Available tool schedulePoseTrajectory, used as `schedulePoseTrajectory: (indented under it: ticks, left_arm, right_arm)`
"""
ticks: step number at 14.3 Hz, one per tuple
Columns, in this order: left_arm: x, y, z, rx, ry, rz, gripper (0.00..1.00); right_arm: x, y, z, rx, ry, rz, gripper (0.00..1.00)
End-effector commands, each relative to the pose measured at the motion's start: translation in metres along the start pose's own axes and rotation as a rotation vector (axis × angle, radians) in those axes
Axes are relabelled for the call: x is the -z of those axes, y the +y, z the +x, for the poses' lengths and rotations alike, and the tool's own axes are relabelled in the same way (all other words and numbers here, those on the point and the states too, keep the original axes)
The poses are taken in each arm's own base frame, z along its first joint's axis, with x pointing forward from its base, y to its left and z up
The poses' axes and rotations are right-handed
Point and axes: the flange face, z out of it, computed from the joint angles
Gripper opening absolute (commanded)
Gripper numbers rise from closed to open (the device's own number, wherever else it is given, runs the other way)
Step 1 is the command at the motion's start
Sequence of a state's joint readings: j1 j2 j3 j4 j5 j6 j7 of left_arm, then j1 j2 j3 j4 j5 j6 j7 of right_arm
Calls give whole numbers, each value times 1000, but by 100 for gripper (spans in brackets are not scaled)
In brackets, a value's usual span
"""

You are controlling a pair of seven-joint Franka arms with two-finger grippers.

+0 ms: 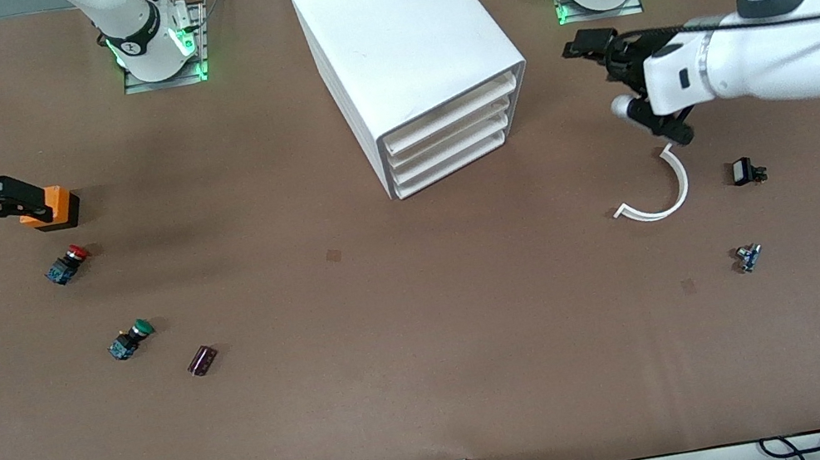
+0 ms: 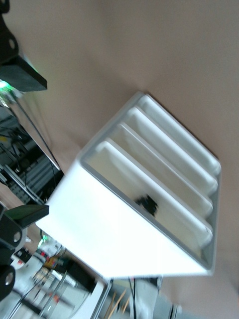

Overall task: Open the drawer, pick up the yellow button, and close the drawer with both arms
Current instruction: 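Reach the left gripper to the bottom drawer handle of the white unit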

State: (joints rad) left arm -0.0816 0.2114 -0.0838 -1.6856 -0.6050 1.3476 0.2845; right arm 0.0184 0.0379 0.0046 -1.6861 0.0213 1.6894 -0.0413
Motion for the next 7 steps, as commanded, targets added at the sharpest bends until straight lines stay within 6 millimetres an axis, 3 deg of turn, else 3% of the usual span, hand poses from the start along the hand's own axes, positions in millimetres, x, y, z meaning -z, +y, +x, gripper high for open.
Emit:
schedulePoseTrajectory:
  ticks: [1,5,7]
  left_arm:
    - [-32,-30,21,-96,84,-154,100]
    - [-98,-73,26,-228,236,-323,100]
    - [-123,-85,23,-251,273,-379,100]
  right_arm:
    - [-2,-5,12,-4,10,17,100]
    - [-12,-22,15,25,-9,16,100]
    - [-17,-28,15,34,-21,17,100]
